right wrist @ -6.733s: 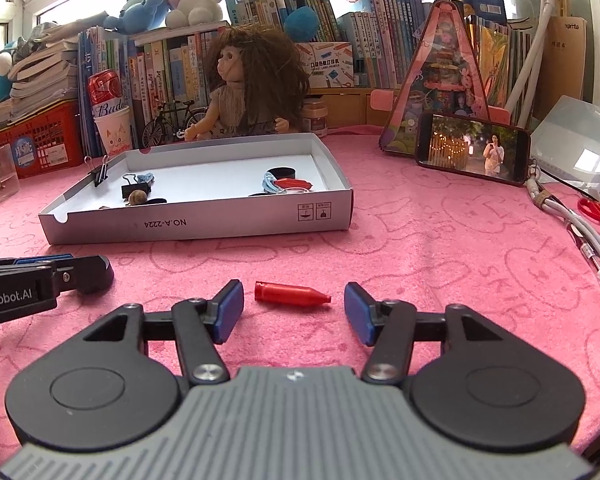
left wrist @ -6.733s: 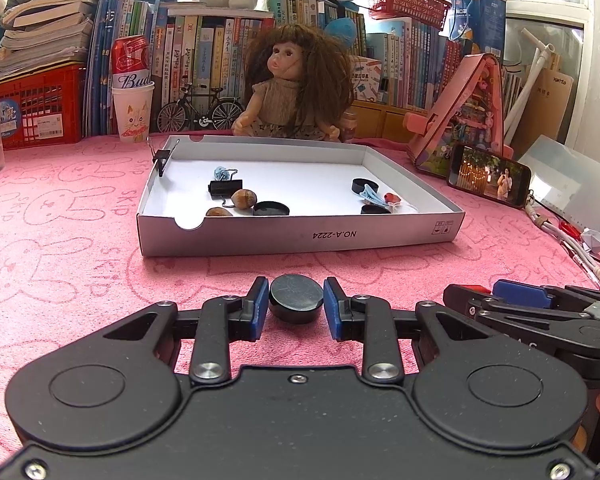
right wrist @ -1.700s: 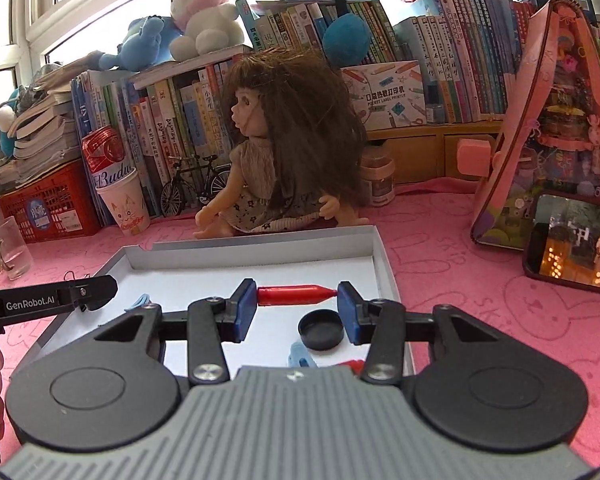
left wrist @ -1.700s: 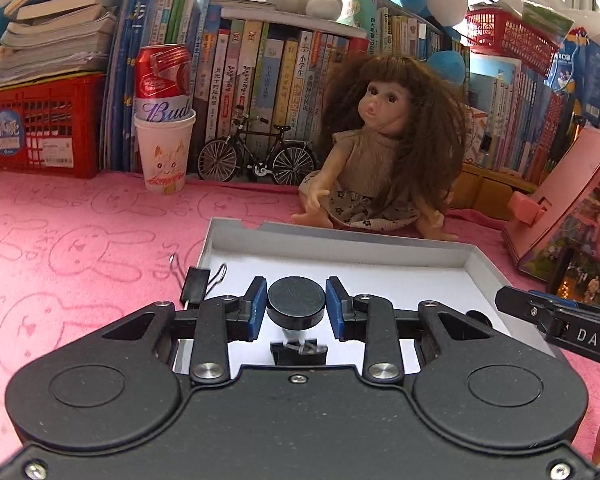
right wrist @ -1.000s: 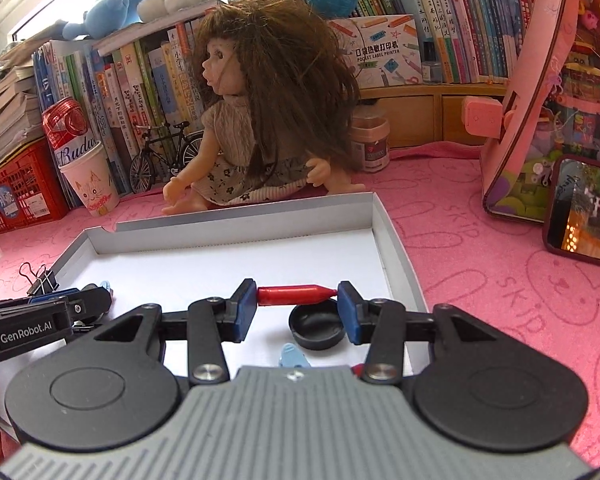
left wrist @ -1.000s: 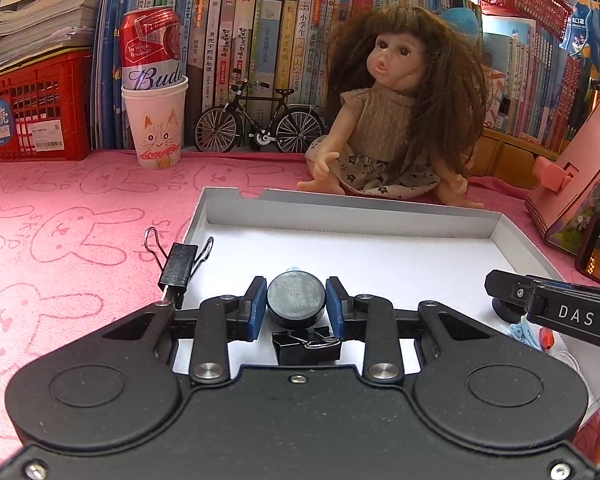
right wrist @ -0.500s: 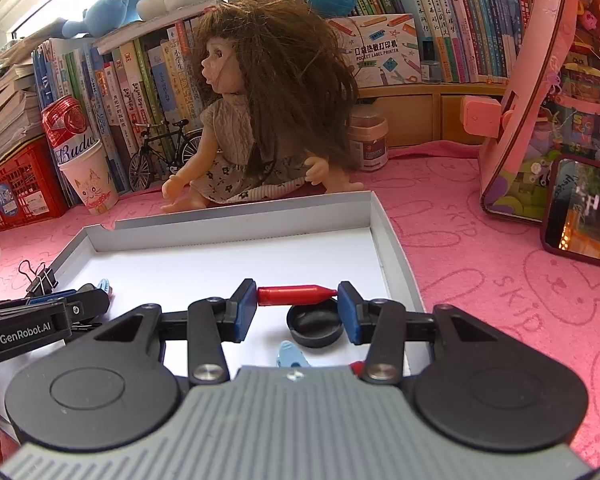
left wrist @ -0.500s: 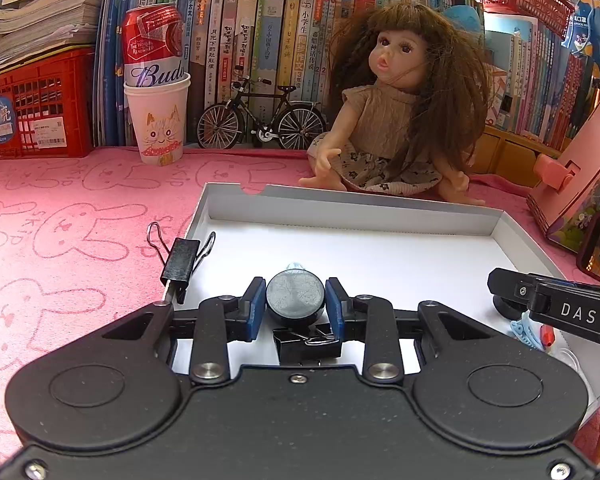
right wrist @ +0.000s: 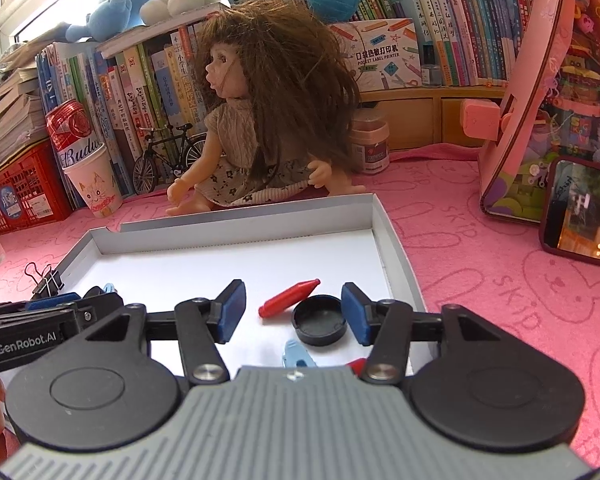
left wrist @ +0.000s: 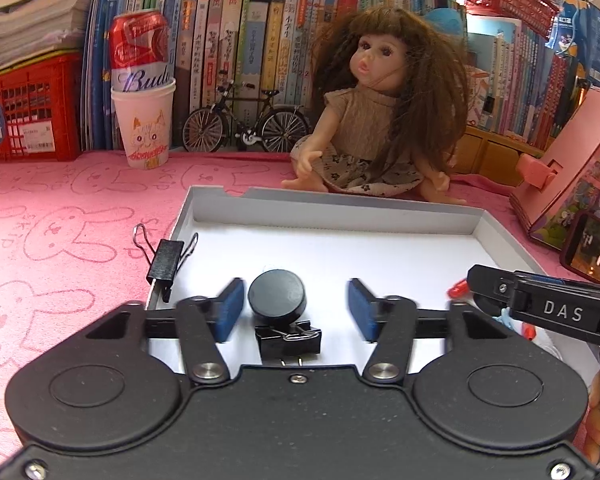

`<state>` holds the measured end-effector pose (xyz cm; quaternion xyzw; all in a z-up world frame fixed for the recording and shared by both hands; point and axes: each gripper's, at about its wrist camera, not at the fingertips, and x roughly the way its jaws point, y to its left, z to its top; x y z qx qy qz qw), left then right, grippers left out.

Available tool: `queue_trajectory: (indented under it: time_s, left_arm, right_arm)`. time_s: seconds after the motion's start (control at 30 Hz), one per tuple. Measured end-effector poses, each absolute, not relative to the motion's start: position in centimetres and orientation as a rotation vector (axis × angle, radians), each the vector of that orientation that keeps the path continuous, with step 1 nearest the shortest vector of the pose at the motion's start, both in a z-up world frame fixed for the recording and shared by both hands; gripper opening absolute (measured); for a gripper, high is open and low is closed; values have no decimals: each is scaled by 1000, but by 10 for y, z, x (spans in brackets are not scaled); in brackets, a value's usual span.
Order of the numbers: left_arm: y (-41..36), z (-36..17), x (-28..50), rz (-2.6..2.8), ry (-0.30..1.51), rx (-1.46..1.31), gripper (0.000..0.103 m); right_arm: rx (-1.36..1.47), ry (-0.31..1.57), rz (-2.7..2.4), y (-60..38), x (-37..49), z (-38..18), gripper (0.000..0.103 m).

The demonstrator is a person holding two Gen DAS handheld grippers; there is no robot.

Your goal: Organize rigid objects

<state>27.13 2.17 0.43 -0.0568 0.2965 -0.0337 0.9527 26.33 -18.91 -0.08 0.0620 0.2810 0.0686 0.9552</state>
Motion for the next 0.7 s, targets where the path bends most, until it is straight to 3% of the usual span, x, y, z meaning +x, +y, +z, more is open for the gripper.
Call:
queue_trajectory:
  time_s: [0.07,0.2,0.7]
  left_arm:
    - [19,10,265,-62,566,-99,81]
    - [15,21,255,-87,545,-86,82]
    - [25,45,209,-59,540,-121,88]
  right_arm:
    - [118,562,136,-188,260,3,75]
    - [111,536,136,-188,250,14,88]
    - [65,494,121,-187,209,40,99]
